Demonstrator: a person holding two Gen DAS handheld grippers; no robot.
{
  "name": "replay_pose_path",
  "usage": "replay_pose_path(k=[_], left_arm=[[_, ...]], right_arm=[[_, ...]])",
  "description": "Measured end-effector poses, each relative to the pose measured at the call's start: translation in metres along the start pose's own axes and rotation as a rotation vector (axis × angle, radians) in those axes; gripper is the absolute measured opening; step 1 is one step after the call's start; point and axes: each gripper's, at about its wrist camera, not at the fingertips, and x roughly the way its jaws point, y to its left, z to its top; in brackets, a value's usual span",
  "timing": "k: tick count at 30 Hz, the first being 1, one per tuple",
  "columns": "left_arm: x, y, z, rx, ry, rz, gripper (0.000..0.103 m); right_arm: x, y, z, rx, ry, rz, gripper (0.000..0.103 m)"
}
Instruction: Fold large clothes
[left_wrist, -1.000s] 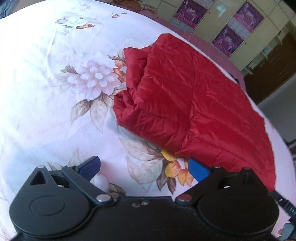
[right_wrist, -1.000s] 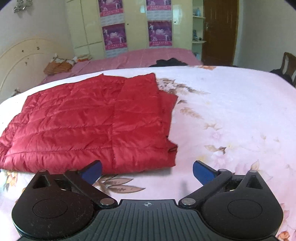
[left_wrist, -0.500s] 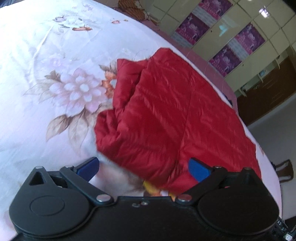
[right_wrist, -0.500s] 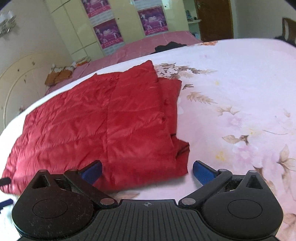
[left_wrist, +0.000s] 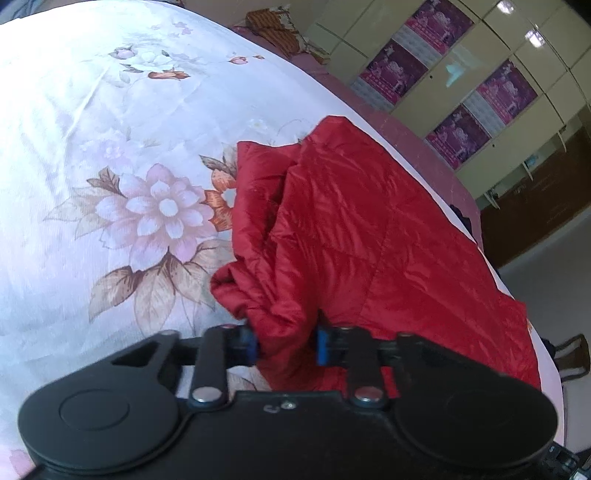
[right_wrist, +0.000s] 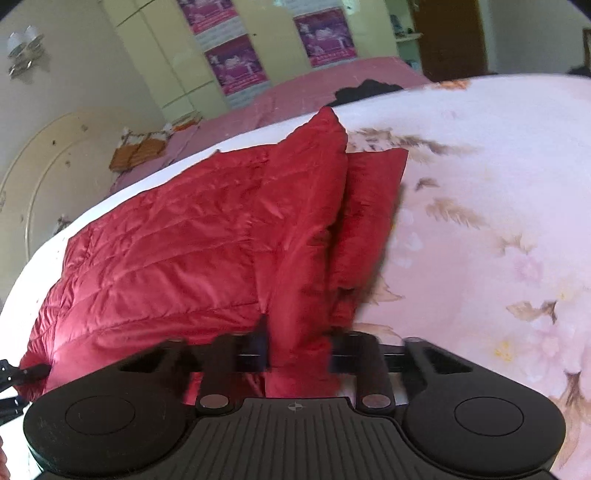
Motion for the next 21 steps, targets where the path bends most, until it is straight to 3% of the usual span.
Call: replay_pose_path(k=[5, 9, 21], left_arm=[[-0.027, 0.0, 0.002, 0.045, 0.004, -0.018, 0.017], [-0.067, 0.01, -0.016, 0.093, 0.024, -0.038, 0.017], [-0.157, 0.069, -0.108, 0.191, 0.076, -0.043, 0.017]], right_arm=[[-0.032, -0.002, -0.003, 0.002, 0.01, 0.038, 0.018], [-0.071, 0.0, -0.024, -0.021, 0.029, 0.059, 0.018], [-0.169, -0.004, -0.142, -0.021, 0.089, 0.052, 0.018]])
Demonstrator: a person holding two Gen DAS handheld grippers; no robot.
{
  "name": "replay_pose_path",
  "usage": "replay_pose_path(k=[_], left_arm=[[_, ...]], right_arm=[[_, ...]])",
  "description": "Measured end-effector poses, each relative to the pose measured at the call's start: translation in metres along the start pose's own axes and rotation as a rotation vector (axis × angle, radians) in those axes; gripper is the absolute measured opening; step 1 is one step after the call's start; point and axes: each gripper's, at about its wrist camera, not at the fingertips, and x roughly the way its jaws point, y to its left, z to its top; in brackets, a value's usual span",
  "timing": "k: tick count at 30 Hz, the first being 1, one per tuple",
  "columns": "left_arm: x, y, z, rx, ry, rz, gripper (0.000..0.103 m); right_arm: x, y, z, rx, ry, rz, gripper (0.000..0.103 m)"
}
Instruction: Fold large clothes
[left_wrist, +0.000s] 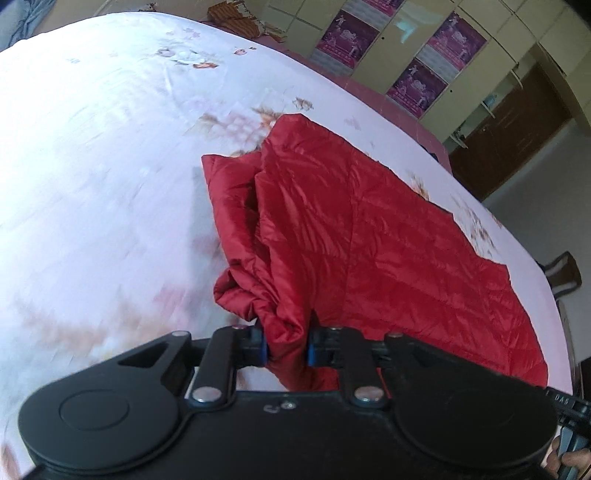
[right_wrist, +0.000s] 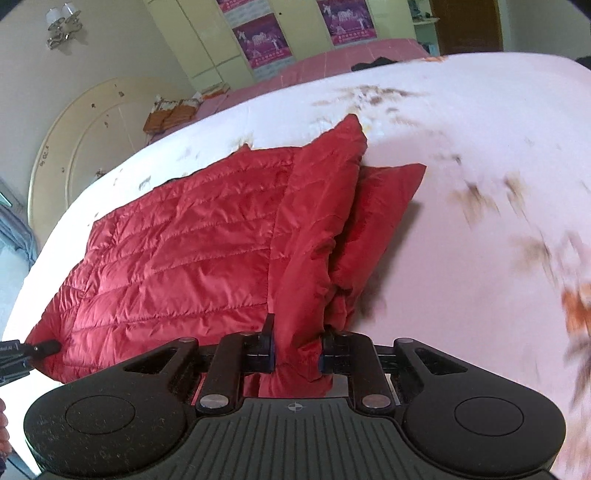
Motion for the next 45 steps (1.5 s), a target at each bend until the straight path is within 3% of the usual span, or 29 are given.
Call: replay_pose_path(k=[8, 10, 11, 12, 13, 14, 15, 20, 24, 32, 33, 35, 45], left_arm=[[-0.022, 0.012, -0.029, 0.02, 0.016, -0.004, 0.02], [-0.016, 0.011, -0.028, 0.05, 0.012, 0.034, 0.033], [-0.014, 0.009, -0.029, 0.056, 0.005, 0.051, 0.035], [-0.013, 0.008, -0.029, 0.056, -0.001, 0.065, 0.047], [-0.013, 0.007, -0.031, 0.053, -0.008, 0.094, 0.076], [-0.012, 0.002, -0.028, 0.049, -0.02, 0.131, 0.087], [-0.014, 0.0, -0.029, 0.055, -0.044, 0.151, 0.09], [-0.024, -0.007, -0.025, 0.134, -0.127, 0.214, 0.089], [-0.018, -0.002, -0.017, 0.108, -0.109, 0.217, 0.089], [-0.004, 0.003, -0.017, 0.078, -0.076, 0.216, 0.09], [-0.002, 0.003, -0.017, 0.078, -0.075, 0.216, 0.09], [0.001, 0.002, -0.016, 0.075, -0.071, 0.216, 0.09], [0.001, 0.004, -0.023, 0.009, -0.044, 0.217, 0.092]], right_arm=[[-0.026, -0.005, -0.038, 0.016, 0.017, -0.004, 0.019], [-0.023, -0.007, -0.037, 0.029, 0.008, -0.022, 0.034], [-0.025, -0.006, -0.035, 0.029, -0.008, -0.054, 0.051], [-0.027, -0.007, -0.035, 0.024, -0.031, -0.079, 0.065], [-0.028, -0.008, -0.031, 0.015, -0.056, -0.097, 0.069], [-0.033, -0.005, -0.028, -0.003, -0.085, -0.116, 0.07], [-0.037, -0.002, -0.026, -0.025, -0.108, -0.138, 0.07], [-0.049, 0.022, -0.014, -0.159, -0.22, -0.202, 0.07], [-0.039, 0.051, -0.007, -0.257, -0.264, -0.192, 0.07], [0.021, 0.12, 0.006, -0.415, -0.259, -0.111, 0.069], [0.03, 0.126, 0.008, -0.433, -0.255, -0.109, 0.059], [0.053, 0.138, 0.014, -0.462, -0.221, -0.11, 0.052], [0.127, 0.148, 0.044, -0.442, -0.178, -0.162, 0.052]])
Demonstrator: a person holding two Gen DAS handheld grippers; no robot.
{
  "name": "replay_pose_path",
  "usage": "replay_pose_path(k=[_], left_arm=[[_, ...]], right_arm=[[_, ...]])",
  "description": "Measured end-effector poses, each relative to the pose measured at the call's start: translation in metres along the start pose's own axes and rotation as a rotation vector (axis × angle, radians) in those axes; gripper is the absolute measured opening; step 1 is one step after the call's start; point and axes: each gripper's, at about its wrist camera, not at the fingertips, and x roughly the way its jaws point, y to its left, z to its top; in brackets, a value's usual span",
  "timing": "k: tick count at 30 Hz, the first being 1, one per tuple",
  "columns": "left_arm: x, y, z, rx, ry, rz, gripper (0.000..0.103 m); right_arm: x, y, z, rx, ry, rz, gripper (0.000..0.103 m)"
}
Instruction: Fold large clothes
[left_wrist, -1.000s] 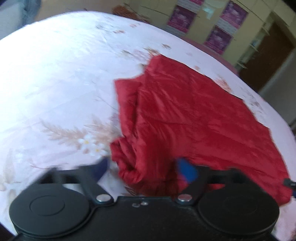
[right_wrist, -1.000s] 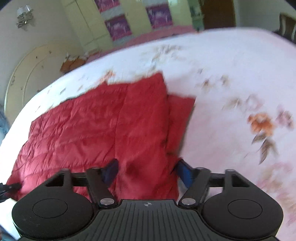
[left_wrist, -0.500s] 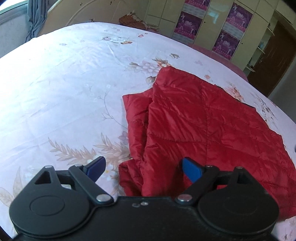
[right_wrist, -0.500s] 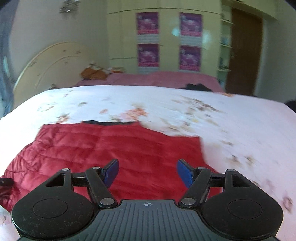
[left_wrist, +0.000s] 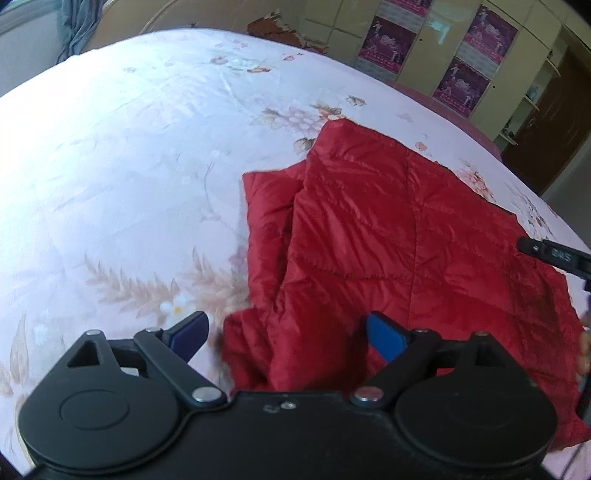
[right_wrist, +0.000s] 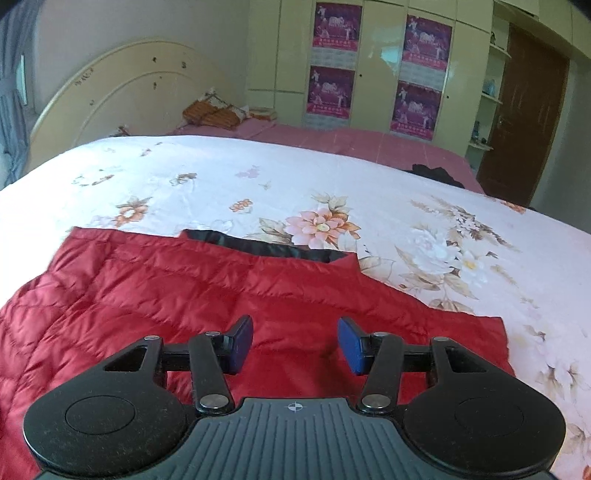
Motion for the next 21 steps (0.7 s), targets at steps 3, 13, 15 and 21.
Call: replay_pose_path(k=[3, 13, 15, 21], left_arm=[[-0.006, 0.007, -0.01, -0.046, 0.033, -0.016, 0.092], [-0.011, 0.009, -0.031, -0.172, 0.105, -0.15, 0.085], [-0.006, 0.006, -0.03, -0.185, 0.098, -0.166, 0.085], [0.007, 0.004, -0.022, -0.246, 0.05, -0.214, 0.076]], right_arm=[[0.012, -0.002, 0.003, 0.008, 0.006, -0.005, 0.052], [0.053, 0.007, -0.013, -0.054, 0.06, -0.018, 0.052], [0.055, 0.008, -0.017, -0.058, 0.047, -0.02, 0.052], [0.032, 0.002, -0.004, -0.057, 0.037, 0.021, 0.052]])
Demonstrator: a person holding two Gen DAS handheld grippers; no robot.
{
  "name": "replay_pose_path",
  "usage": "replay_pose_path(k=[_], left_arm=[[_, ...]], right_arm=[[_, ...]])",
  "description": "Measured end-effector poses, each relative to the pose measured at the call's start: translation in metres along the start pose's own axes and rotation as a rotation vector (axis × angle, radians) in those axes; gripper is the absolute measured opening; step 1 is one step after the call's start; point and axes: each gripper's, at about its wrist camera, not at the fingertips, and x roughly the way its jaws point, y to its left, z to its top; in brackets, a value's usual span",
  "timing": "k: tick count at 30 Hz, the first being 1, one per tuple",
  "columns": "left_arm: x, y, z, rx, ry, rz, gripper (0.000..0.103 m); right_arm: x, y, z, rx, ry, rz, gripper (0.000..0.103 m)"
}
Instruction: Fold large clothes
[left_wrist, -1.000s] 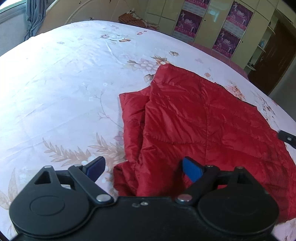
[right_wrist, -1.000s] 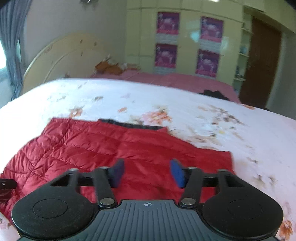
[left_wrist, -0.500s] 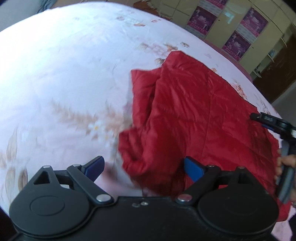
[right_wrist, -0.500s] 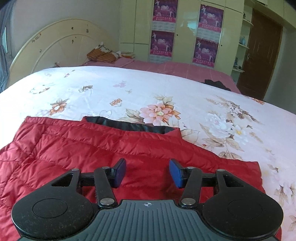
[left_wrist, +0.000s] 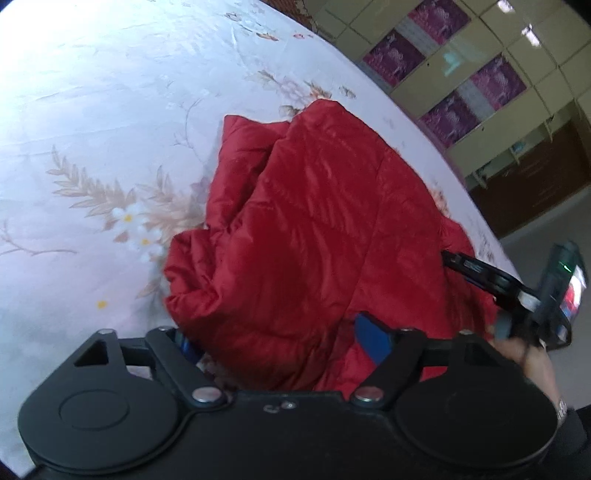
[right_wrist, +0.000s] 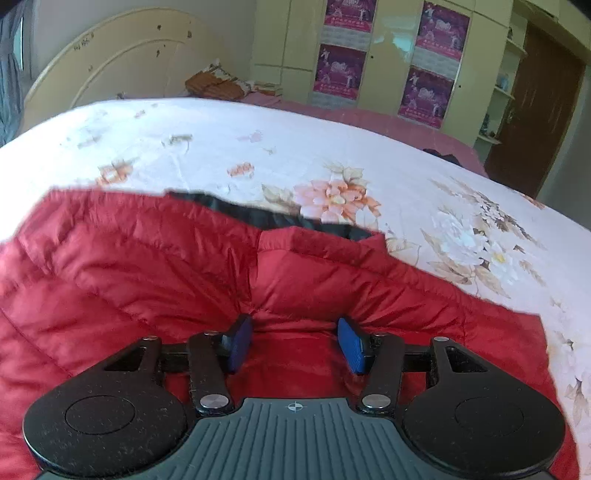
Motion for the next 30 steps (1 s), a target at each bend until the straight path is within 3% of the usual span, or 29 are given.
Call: replay_pose_path(k=[5, 10, 17, 19, 23, 30], left_arm=[[0.002, 0.004, -0.001, -0.021, -0.034, -0.018, 0.066], [0.0, 0.006, -0.004, -0.03, -0.06, -0.039, 0.048], [-0.003, -0.002, -0.005, 0.005, -0.104, -0.054, 0.03], [-0.008, -0.01, -0.002, 0.042, -0.131, -0.045, 0.024], [-0.021, -0.033, 0.0, 0.151, -0.187, -0.03, 0.023], [-0.045, -0.12, -0.008, 0.447, -0.254, -0.013, 0.023]], right_arm=[[-0.047, 0.0, -0.015, -0.024, -0.025, 0.03, 0.052], [-0.087, 0.02, -0.054, -0.062, -0.017, 0.042, 0.052], [-0.073, 0.046, -0.083, -0.096, 0.024, 0.001, 0.052], [-0.068, 0.049, -0.086, -0.091, 0.02, -0.007, 0.052], [-0.064, 0.046, -0.089, -0.06, 0.013, 0.012, 0.052], [-0.067, 0.034, -0.083, -0.027, 0.043, 0.092, 0.052]])
